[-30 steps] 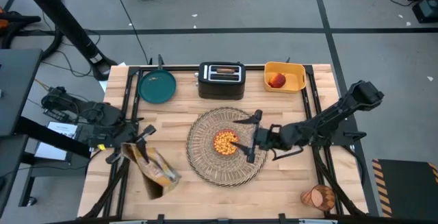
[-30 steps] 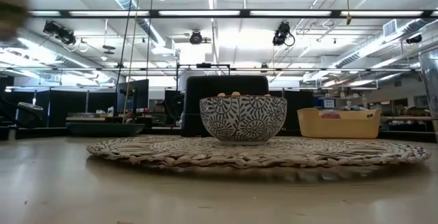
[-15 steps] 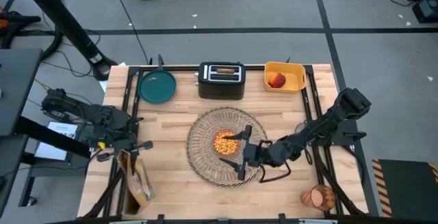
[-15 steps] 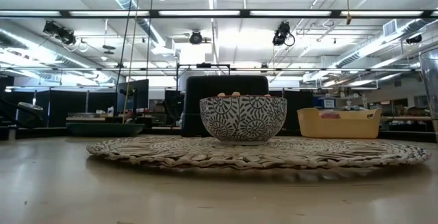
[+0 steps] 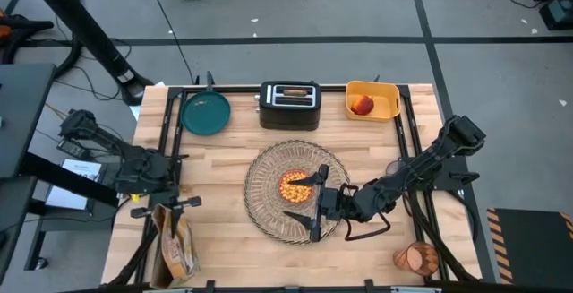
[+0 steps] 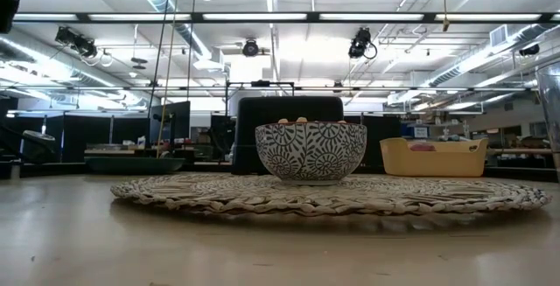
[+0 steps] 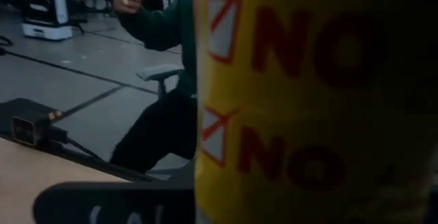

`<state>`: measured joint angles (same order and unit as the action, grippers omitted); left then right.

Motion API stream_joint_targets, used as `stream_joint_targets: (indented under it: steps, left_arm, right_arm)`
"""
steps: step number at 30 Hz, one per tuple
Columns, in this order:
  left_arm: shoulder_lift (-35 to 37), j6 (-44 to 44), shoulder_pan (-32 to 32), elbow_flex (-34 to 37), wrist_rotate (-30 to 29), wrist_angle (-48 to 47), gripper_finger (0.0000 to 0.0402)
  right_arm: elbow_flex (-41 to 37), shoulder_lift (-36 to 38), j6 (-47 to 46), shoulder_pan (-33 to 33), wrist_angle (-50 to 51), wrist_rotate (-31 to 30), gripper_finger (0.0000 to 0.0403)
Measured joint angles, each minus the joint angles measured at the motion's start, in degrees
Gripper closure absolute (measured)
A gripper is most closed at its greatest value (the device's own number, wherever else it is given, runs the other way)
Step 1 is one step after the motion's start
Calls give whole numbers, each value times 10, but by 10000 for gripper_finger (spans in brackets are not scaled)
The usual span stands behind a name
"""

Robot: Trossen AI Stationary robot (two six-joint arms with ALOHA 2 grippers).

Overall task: Arrange a breakfast setting
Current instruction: Pour the cereal from the yellow cereal box into the red bowl

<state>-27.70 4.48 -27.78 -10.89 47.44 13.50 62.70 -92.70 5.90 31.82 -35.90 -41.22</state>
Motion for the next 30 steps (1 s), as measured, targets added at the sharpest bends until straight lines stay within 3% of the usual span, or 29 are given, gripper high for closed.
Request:
stream_joint_targets:
  steps: [4, 14, 19, 26, 30]
  left_arm:
    - [0, 14, -11, 32, -39, 38, 351]
    - [0, 22, -12, 51, -70, 50, 331]
    - [0, 42, -12, 51, -72, 112, 295]
    - [0, 31, -12, 51, -79, 75, 238]
    - [0, 29, -12, 51, -83, 106, 223]
  right_arm:
    - [0, 0, -19, 0, 16, -2, 55]
    - [0, 0, -57, 0, 40, -3, 55]
    - [0, 0, -67, -2, 49, 6, 55]
    - [0, 0, -55, -1, 52, 8, 55]
    - [0, 0, -46, 3, 53, 8, 55]
